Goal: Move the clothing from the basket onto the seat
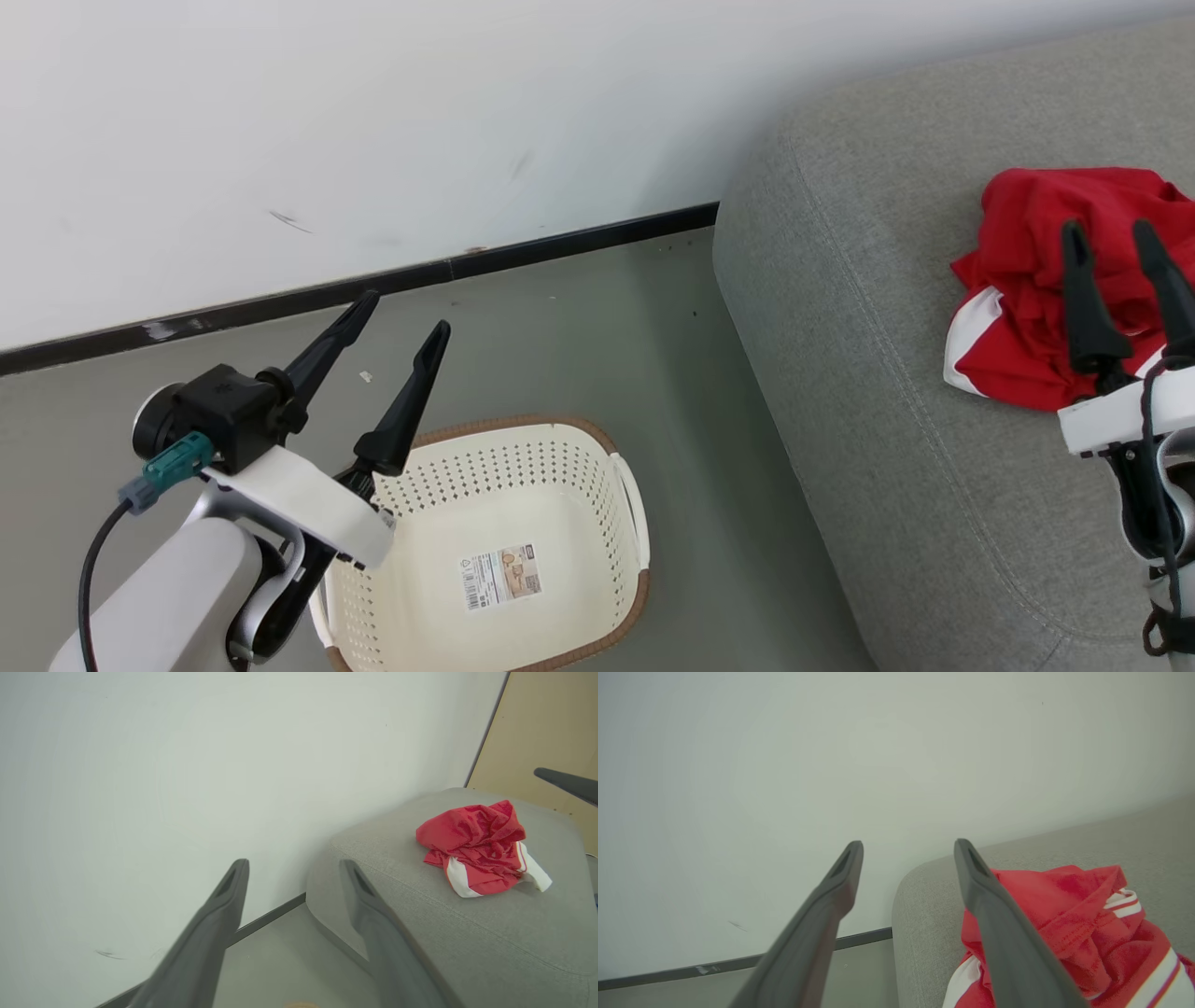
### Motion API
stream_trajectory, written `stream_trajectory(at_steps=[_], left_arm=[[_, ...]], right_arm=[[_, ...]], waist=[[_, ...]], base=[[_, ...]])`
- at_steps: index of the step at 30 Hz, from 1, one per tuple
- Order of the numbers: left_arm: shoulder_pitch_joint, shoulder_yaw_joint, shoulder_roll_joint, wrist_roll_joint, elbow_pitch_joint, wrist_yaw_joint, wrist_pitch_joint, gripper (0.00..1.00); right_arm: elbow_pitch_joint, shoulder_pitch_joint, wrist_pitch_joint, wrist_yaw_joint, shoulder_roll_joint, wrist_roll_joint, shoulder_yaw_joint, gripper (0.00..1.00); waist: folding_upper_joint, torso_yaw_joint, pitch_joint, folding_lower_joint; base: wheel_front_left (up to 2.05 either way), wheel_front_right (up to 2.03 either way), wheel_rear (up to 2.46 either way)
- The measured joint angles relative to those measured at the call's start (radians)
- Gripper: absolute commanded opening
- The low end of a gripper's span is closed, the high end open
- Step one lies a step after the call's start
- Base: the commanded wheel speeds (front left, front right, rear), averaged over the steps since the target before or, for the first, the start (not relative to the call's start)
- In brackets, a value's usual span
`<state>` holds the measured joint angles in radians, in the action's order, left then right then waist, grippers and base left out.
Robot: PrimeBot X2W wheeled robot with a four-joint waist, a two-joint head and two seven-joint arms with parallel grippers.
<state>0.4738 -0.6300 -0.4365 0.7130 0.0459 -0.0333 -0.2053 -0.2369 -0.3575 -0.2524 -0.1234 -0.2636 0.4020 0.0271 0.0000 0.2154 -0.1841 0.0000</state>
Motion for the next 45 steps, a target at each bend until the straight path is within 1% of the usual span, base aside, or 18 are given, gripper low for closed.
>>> stream_trajectory(at_steps=[7, 13, 17, 26, 35, 39, 41, 45], left_arm=[[-0.055, 0.021, 0.0, 0.018, 0.037, -0.018, -0.016, 1.0], [-0.096, 0.04, 0.0, 0.035, 0.067, -0.036, -0.022, 1.0], [-0.124, 0.055, 0.001, 0.045, 0.08, -0.04, -0.026, 1.0], [-0.197, 0.095, 0.005, 0.053, 0.111, -0.068, -0.037, 1.0], [-0.272, 0.17, 0.035, 0.07, 0.129, -0.105, -0.043, 1.0], [-0.299, 0.198, 0.043, 0.061, 0.123, -0.107, -0.043, 1.0], [-0.301, 0.218, 0.046, 0.045, 0.108, -0.114, -0.043, 1.0], [-0.311, 0.26, 0.057, 0.026, 0.081, -0.114, -0.043, 1.0]], right_arm=[[0.019, 0.008, -0.003, 0.0, 0.001, 0.0, -0.057, 1.0], [0.032, 0.049, -0.003, 0.0, 0.002, 0.0, -0.077, 1.0], [0.031, 0.081, -0.003, 0.0, 0.008, 0.0, -0.089, 1.0], [0.056, 0.151, -0.003, 0.0, 0.035, 0.002, -0.074, 1.0], [0.08, 0.213, -0.003, 0.0, 0.077, -0.007, -0.078, 1.0], [0.093, 0.24, -0.003, 0.0, 0.084, -0.01, -0.068, 1.0], [0.098, 0.255, -0.003, 0.0, 0.086, -0.016, -0.055, 1.0], [0.107, 0.283, -0.003, 0.0, 0.102, -0.032, -0.026, 1.0]], waist=[[0.0, -0.037, 0.046, 0.0], [0.0, -0.071, 0.083, 0.0], [0.0, -0.095, 0.105, 0.0], [0.0, -0.142, 0.149, 0.0], [0.0, -0.174, 0.185, 0.0], [0.0, -0.184, 0.197, 0.0], [0.0, -0.189, 0.202, 0.0001], [0.0, -0.197, 0.207, 0.0]], base=[[0.0, 0.0, 0.0], [0.0, 0.0, 0.0], [0.0, 0.0, 0.0], [0.0, 0.0, 0.0], [0.0, 0.0, 0.0], [0.0, 0.0, 0.0], [0.0, 0.0, 0.0], [0.0, 0.0, 0.0]])
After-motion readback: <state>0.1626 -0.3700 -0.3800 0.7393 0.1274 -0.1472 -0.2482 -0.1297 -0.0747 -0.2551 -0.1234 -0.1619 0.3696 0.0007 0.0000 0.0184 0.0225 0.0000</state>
